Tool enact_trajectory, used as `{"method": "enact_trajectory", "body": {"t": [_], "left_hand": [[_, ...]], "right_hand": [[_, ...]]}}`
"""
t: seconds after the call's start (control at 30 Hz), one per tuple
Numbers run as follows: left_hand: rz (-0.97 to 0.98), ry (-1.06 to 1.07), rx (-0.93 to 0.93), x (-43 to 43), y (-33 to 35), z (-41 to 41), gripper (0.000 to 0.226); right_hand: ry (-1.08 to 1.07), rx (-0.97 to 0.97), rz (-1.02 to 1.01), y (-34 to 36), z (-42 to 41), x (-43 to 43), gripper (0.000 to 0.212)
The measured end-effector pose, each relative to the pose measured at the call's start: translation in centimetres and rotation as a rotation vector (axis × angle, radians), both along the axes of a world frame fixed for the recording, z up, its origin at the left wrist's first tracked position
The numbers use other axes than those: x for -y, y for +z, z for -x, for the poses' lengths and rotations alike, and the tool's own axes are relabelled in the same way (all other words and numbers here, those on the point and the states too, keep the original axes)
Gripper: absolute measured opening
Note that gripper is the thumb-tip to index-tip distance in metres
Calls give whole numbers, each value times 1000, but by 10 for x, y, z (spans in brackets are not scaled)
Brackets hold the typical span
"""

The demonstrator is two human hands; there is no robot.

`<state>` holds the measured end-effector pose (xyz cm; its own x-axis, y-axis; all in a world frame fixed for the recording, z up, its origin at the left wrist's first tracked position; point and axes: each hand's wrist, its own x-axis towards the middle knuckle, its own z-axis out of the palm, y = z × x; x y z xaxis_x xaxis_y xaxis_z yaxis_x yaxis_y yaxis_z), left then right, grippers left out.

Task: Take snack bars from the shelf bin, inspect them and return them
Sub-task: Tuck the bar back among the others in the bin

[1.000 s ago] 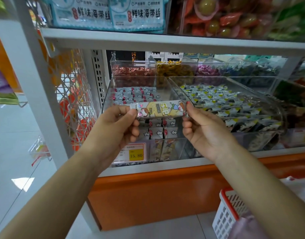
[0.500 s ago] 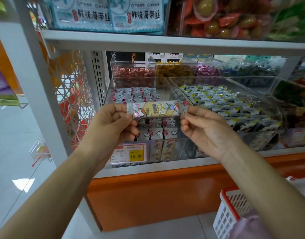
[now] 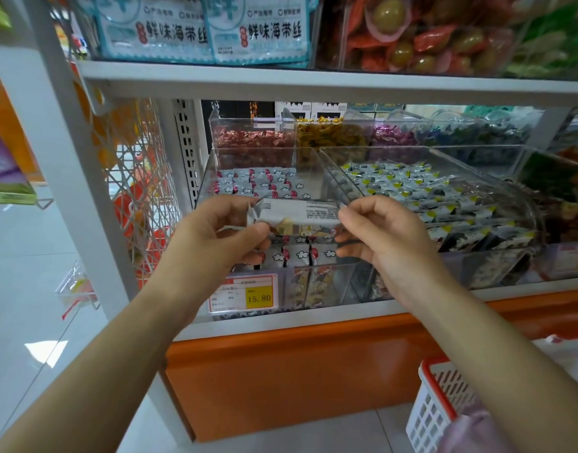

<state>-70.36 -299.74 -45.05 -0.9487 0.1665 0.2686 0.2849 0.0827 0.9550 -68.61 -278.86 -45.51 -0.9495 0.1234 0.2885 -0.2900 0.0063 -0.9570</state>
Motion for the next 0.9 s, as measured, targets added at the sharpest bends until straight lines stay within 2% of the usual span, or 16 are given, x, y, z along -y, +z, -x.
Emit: {"method": "enact_trajectory", "body": {"t": [0.03,0.13,0.17,0.27,0.5,0.7,0.9], "left_hand": [[-5,-17,10,0,1,-1,22],[9,-29,39,-1,4,-4,38],[33,-17,28,-1,4,-5,38],[53,-7,9,-2,6,-7,26],[107,-67,-4,-5,11,-11,35],[187,-54,-43,-11,7,-10,8],[260,-32,-48,-6,11,-6,23]], "right_hand": [[-22,-22,-32,-1,1,0,5],[-14,-64,-93,-3,1,0,24],[13,-70,-117,-2,0,0,27],[50,-91,-184,-1,-2,2,20],[-74,-189,-281,3,-4,3,15],[-156,-284,-401,2,-3,6,19],[-115,-290,-416,1,-2,10,18]]}}
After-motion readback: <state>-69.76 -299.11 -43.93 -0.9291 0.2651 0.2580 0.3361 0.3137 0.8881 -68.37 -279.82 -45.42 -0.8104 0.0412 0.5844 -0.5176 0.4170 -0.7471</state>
